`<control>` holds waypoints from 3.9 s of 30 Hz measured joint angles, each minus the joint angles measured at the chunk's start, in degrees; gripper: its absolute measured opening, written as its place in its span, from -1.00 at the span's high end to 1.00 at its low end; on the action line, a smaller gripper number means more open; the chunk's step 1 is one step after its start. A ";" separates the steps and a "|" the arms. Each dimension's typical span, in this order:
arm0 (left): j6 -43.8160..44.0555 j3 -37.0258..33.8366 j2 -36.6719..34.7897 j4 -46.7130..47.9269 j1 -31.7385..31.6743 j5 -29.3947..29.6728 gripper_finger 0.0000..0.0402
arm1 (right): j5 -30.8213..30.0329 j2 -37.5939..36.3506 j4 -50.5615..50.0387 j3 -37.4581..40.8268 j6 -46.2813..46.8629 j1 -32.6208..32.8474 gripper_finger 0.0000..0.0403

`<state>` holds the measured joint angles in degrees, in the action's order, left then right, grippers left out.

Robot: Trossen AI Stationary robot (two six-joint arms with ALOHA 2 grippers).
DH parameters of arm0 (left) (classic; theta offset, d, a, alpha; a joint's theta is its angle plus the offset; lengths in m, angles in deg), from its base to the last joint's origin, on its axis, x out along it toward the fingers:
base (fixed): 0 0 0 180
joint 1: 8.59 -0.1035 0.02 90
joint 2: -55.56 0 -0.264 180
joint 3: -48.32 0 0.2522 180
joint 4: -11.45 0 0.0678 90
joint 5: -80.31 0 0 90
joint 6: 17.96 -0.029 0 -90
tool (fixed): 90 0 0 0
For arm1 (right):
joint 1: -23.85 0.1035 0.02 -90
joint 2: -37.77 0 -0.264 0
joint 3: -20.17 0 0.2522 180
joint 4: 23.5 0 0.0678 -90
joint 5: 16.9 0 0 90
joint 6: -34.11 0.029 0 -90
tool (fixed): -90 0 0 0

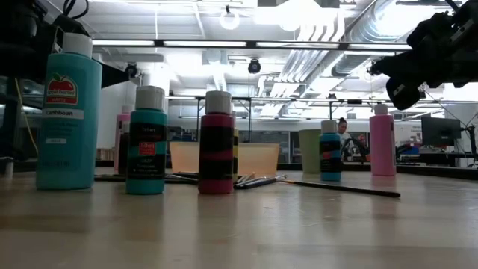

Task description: Pick & Place Paint Supplies

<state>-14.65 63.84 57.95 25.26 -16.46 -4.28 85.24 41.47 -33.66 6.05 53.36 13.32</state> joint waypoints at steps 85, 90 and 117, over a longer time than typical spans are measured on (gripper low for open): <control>-0.01 -0.01 -0.01 0.02 -0.01 0.00 1.00 | -19.12 32.02 -3.46 -6.01 -4.52 9.75 0.94; 0.00 -0.02 -0.02 0.02 -0.01 0.00 1.00 | -19.37 36.58 -0.27 -6.03 -4.11 11.31 0.64; 0.00 -0.02 0.00 0.02 -0.02 0.00 1.00 | -24.09 66.61 31.80 -9.08 -4.59 10.46 -0.15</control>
<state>-14.64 63.82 57.95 25.28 -16.47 -4.28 61.15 108.07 -1.86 -3.03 48.77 23.78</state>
